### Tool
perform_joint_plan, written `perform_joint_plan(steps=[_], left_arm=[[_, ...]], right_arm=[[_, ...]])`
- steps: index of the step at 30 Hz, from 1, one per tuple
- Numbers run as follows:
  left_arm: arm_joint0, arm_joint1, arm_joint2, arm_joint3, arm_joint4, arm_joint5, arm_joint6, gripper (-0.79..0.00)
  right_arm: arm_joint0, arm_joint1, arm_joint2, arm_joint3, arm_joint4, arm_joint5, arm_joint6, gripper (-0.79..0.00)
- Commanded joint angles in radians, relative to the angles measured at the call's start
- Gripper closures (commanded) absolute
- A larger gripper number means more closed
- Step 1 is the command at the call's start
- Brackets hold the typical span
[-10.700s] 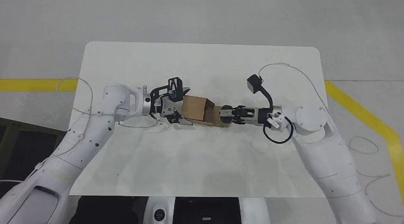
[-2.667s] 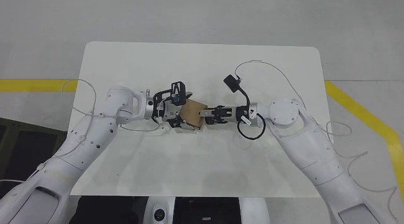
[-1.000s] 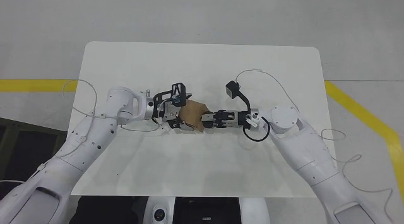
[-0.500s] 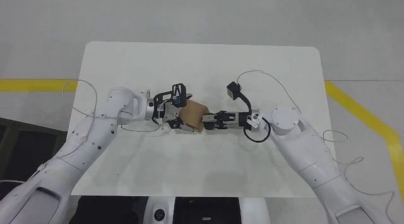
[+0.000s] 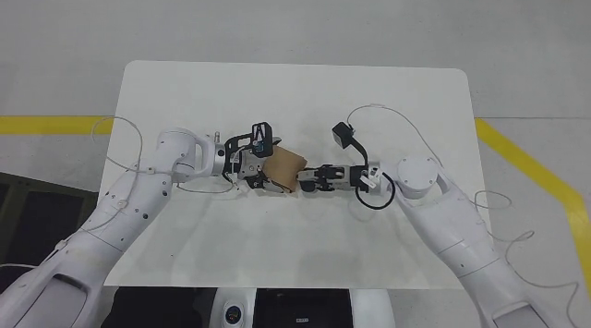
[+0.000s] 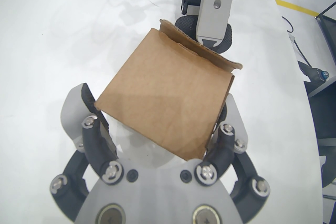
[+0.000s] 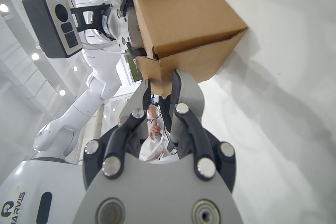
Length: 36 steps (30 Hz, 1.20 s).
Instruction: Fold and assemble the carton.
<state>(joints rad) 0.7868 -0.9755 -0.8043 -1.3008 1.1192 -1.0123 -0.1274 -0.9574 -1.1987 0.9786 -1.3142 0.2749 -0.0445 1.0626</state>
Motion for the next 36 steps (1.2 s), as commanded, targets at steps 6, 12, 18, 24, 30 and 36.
perform_joint_plan(steps=[6, 12, 18, 24, 30, 36], left_arm=[[0.000, 0.000, -0.001, 0.001, -0.002, 0.000, 0.001, -0.785], [0.000, 0.000, -0.001, 0.002, -0.005, 0.000, -0.002, -0.785], [0.000, 0.000, -0.002, 0.002, -0.004, 0.000, -0.002, -0.785], [0.001, 0.000, -0.001, 0.001, -0.003, 0.000, -0.003, -0.785], [0.001, 0.000, 0.001, 0.001, -0.004, 0.000, -0.001, -0.785], [0.001, 0.000, 0.002, -0.001, -0.004, 0.000, 0.000, -0.785]], right_arm=[[-0.006, 0.004, 0.004, -0.010, -0.011, 0.020, 0.002, -0.111], [-0.008, 0.007, 0.004, -0.017, -0.028, 0.045, 0.001, -0.105], [-0.015, 0.012, 0.014, -0.023, -0.036, 0.053, 0.000, -0.102], [-0.022, 0.016, 0.019, -0.039, -0.047, 0.065, 0.002, -0.108], [-0.011, 0.014, 0.010, -0.036, -0.046, 0.068, 0.000, -0.108], [0.012, 0.010, -0.004, -0.028, -0.048, 0.072, 0.002, -0.114]])
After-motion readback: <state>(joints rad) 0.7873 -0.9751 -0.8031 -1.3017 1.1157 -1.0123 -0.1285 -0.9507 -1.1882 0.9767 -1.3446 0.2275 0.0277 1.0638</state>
